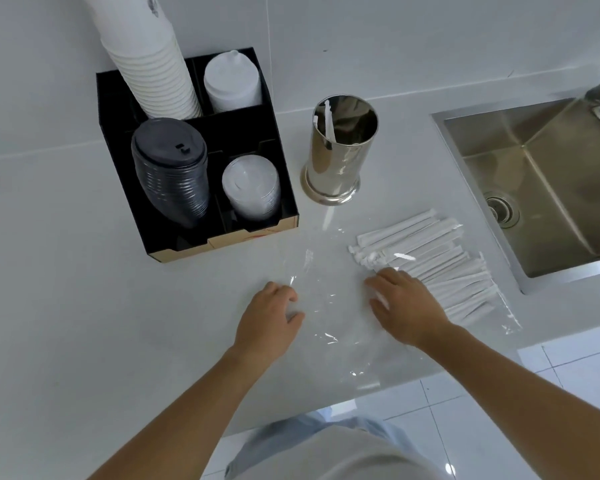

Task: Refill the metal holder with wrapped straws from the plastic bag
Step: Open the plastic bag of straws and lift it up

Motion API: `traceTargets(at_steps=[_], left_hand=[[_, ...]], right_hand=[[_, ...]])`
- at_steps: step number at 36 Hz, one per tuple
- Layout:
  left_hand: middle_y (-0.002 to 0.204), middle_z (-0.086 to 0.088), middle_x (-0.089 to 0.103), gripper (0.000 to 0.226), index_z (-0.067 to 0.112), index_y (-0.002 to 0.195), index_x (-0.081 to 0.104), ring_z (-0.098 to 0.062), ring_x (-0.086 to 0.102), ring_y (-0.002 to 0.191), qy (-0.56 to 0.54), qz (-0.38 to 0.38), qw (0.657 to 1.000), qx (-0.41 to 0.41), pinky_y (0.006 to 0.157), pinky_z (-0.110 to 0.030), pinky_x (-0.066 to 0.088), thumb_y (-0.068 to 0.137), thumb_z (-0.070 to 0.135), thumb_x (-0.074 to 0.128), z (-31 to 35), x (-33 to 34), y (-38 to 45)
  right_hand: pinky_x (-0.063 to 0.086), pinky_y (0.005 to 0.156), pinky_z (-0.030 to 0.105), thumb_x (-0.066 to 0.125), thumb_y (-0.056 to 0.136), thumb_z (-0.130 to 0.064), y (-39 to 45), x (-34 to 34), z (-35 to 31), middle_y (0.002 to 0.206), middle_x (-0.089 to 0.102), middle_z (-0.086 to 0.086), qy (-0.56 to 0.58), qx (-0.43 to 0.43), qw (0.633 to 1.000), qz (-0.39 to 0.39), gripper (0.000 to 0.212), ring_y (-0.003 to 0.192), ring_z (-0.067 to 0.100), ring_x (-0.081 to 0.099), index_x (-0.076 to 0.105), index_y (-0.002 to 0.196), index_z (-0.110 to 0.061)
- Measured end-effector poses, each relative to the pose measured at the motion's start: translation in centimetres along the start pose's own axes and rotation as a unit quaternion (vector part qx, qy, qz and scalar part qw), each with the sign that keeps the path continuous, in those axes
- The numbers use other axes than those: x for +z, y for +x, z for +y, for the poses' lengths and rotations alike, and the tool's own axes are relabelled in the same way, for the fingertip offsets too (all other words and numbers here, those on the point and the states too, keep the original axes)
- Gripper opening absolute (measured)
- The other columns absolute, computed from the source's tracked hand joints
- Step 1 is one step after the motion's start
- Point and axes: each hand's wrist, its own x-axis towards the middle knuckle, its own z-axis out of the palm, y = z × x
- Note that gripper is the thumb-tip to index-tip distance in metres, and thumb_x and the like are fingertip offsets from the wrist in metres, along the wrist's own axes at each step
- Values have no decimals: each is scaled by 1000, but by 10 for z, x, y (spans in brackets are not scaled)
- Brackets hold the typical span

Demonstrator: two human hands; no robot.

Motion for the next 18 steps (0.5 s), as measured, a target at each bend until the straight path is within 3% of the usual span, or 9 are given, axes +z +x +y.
traceTargets(at_steps=[3,7,13,15,18], left_hand=[[109,-1,52,30,17,111,57,-22,54,101,-15,7,999,-33,83,-29,43,84,25,65,3,4,-2],[102,0,53,41,19,122,49,-23,55,96,-67,24,993,-90,83,-31,45,84,26,64,9,4,-1],[92,2,62,56,22,128,45,-19,62,88,-205,49,959,-191,79,-39,54,79,33,69,13,0,9],[90,3,65,56,23,128,46,-11,62,81,-234,57,946,-218,73,-32,53,78,31,70,16,-2,13],[86,5,67,55,22,126,49,-11,63,80,-269,68,928,-250,75,-32,54,77,32,72,17,-4,20]], right_hand=[[54,73,45,70,77,-15,21,-15,11,108,66,11,-23,-13,1000,8,34,89,38,64,68,110,-12],[48,88,43,62,85,-20,53,-34,24,129,58,8,-45,-2,999,-10,43,112,35,57,59,128,-15],[40,104,43,48,95,-14,96,-53,34,150,42,4,-53,13,996,-77,52,132,30,42,40,146,-21],[38,107,42,42,98,-15,107,-57,36,152,38,-1,-65,34,990,-122,52,135,26,39,35,148,-27],[42,101,39,40,98,-14,118,-63,36,145,44,-1,-89,48,983,-153,49,128,25,46,40,144,-30]])
